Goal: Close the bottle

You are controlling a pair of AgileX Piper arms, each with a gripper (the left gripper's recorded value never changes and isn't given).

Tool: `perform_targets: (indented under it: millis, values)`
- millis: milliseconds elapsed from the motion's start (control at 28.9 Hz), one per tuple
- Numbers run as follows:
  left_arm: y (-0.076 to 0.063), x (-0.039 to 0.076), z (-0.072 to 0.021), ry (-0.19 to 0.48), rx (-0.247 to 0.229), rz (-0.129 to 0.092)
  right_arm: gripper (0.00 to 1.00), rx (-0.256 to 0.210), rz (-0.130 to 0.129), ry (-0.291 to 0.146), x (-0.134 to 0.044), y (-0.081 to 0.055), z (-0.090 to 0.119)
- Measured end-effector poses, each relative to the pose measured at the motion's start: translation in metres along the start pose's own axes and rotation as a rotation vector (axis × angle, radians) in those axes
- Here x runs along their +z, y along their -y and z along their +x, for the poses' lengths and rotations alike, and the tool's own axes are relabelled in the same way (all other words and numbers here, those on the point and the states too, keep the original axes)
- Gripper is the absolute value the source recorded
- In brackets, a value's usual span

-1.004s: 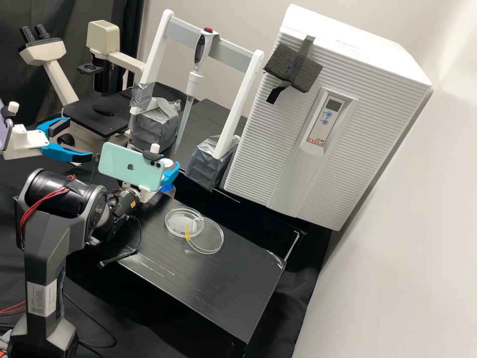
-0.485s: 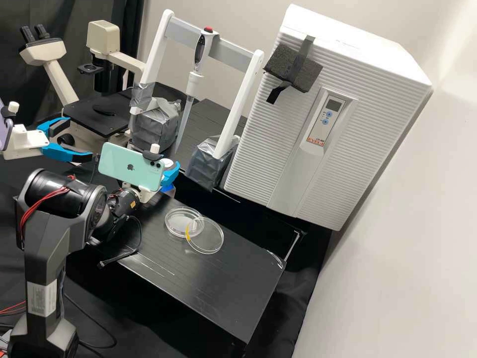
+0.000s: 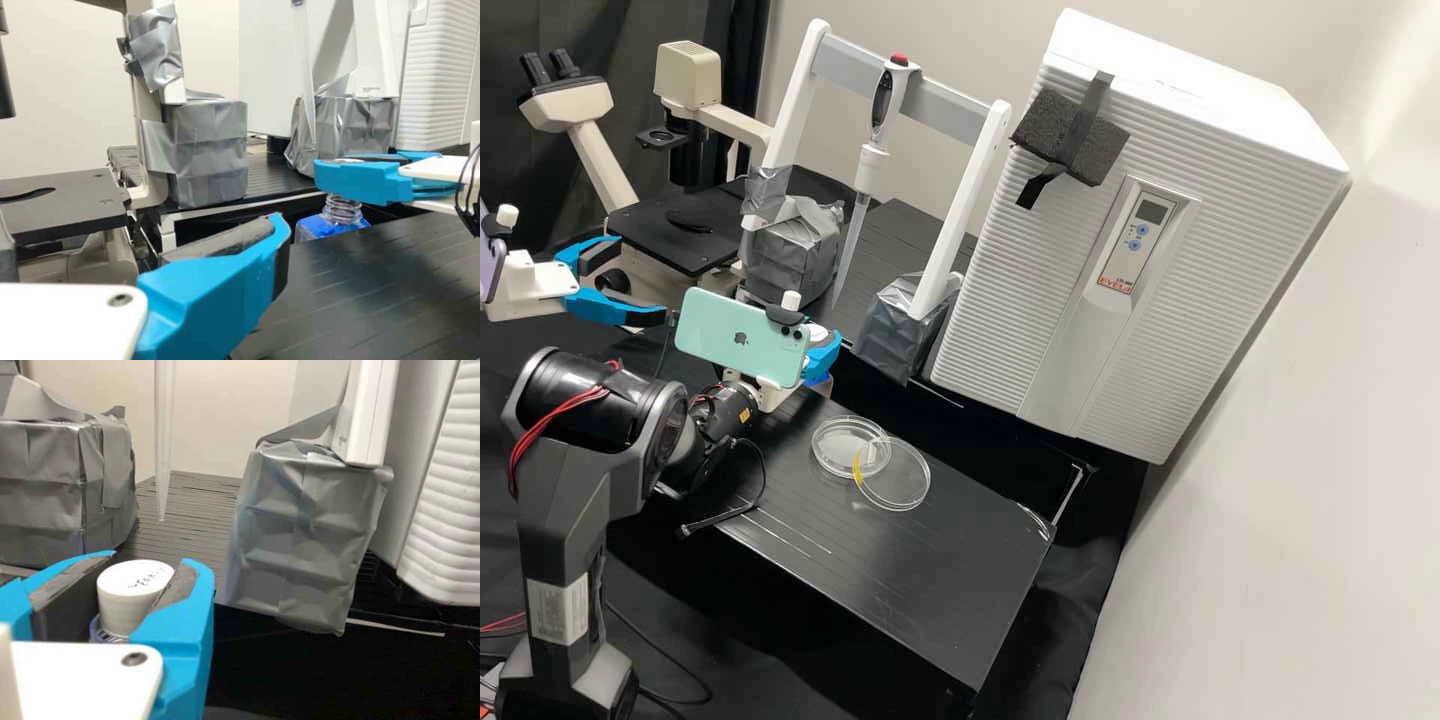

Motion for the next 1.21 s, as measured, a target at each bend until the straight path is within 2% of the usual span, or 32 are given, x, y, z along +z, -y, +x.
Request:
perform_targets:
  millis: [208,554,900,1212]
  values:
    - [0.000,0.000,0.0000,0.000,0.000,0.000,0.00,-0.010,0.001,-0.015,-0.004,0.003,0.000]
    - [0.000,0.000,0.0000,-0.003,0.001,-0.002,0.00,-0.006,0.008,-0.025,-0.010,0.000,0.007]
    - [0.000,0.000,0.0000,-0.003,0.001,-0.002,0.00,-0.026,0.000,-0.007,-0.004,0.008,0.010]
    - [0.000,0.000,0.0000,-0.003,0.001,-0.002,0.00,-0.026,-0.001,-0.007,-0.004,0.009,0.010]
